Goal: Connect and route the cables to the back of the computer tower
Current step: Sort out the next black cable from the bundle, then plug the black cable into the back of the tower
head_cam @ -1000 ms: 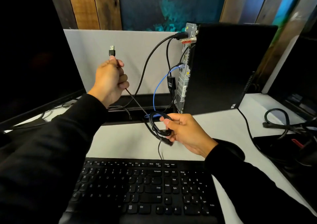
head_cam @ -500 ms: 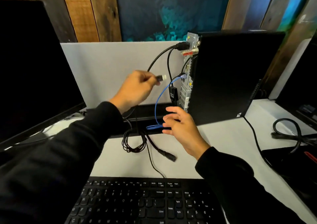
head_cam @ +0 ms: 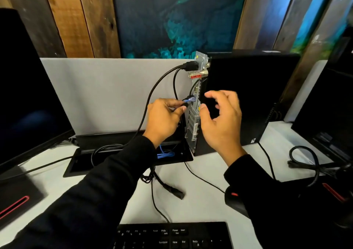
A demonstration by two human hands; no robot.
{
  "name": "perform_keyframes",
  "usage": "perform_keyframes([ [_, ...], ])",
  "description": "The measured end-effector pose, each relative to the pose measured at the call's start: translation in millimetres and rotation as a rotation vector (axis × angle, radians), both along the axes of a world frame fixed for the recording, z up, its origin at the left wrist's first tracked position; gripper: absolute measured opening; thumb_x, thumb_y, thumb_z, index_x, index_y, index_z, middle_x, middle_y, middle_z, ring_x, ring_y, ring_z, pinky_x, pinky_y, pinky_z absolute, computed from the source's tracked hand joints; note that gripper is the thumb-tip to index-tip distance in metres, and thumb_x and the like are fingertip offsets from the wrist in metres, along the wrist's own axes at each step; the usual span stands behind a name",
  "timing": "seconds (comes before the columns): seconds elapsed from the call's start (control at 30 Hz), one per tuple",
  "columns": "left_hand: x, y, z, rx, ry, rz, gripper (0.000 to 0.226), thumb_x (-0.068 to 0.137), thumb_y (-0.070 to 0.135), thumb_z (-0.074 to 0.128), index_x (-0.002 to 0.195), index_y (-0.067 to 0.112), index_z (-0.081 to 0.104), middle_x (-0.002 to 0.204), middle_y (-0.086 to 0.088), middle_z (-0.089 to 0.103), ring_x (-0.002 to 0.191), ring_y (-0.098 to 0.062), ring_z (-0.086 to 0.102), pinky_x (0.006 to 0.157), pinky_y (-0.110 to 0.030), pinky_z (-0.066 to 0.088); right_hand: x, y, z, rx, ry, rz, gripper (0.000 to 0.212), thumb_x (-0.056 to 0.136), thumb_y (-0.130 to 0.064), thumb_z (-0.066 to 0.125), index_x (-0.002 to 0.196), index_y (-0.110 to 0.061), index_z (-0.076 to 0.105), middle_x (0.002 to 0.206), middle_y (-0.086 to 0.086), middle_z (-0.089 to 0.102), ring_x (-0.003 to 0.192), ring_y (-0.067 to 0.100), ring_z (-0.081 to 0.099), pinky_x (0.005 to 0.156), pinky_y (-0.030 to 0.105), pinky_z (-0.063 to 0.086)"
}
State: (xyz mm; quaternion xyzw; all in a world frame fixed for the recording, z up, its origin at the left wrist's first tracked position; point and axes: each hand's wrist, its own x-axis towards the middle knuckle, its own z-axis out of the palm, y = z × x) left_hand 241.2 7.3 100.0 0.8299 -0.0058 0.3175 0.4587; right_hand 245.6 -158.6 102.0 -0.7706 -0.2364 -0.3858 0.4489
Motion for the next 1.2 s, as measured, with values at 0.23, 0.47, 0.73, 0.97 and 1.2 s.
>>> perform_keyframes([
  [0.23, 21, -7, 18, 0.094, -0.111, 0.158, 0.014, 0.097, 0.017, 0.068, 0.104, 0.01, 0.078, 0.093, 0.0, 0.078, 0.077, -0.008, 0.07, 0.085, -0.02, 0.055, 45, -2, 63, -0.136, -0.181, -0.148, 0.045, 0.1, -0.032, 0.055, 0.142, -0.014, 0.058, 0.149, 0.012, 0.048, 0.142, 0.03, 0.04, 0.115, 0.047, 0.031],
  [0.47, 34, -6, 21, 0.382, -0.052, 0.279, 0.015, 0.097, 0.01, 0.061, 0.097, 0.005, 0.075, 0.087, -0.014, 0.075, 0.078, -0.032, 0.07, 0.073, -0.045, 0.059, 61, -3, 69, -0.169, -0.181, -0.162, 0.036, 0.102, -0.036, 0.048, 0.132, -0.025, 0.065, 0.135, -0.006, 0.059, 0.135, 0.017, 0.045, 0.111, 0.049, 0.025],
  [0.73, 50, 2, 28, 0.437, 0.198, 0.195, 0.025, 0.088, 0.006, 0.067, 0.098, 0.025, 0.08, 0.087, 0.002, 0.077, 0.088, -0.021, 0.072, 0.088, -0.038, 0.06, 66, -1, 63, -0.133, -0.235, -0.164, 0.034, 0.101, -0.031, 0.052, 0.132, -0.025, 0.066, 0.134, -0.006, 0.06, 0.134, 0.016, 0.046, 0.11, 0.046, 0.024],
  [0.97, 54, 15, 39, 0.48, 0.163, -0.014, 0.026, 0.09, -0.002, 0.065, 0.087, 0.019, 0.081, 0.072, 0.019, 0.064, 0.075, 0.001, 0.065, 0.082, -0.007, 0.048, 69, 2, 61, -0.087, -0.256, -0.164, 0.033, 0.1, -0.03, 0.054, 0.13, -0.024, 0.067, 0.133, -0.006, 0.06, 0.134, 0.016, 0.047, 0.111, 0.047, 0.024],
  [1.2, 56, 18, 28, 0.322, 0.097, -0.031, 0.015, 0.093, 0.008, 0.071, 0.099, 0.018, 0.081, 0.081, 0.011, 0.074, 0.075, 0.013, 0.064, 0.076, 0.002, 0.045, 69, 3, 60, -0.075, -0.263, -0.157, 0.033, 0.099, -0.028, 0.055, 0.129, -0.023, 0.067, 0.133, -0.005, 0.061, 0.134, 0.015, 0.047, 0.111, 0.052, 0.025],
])
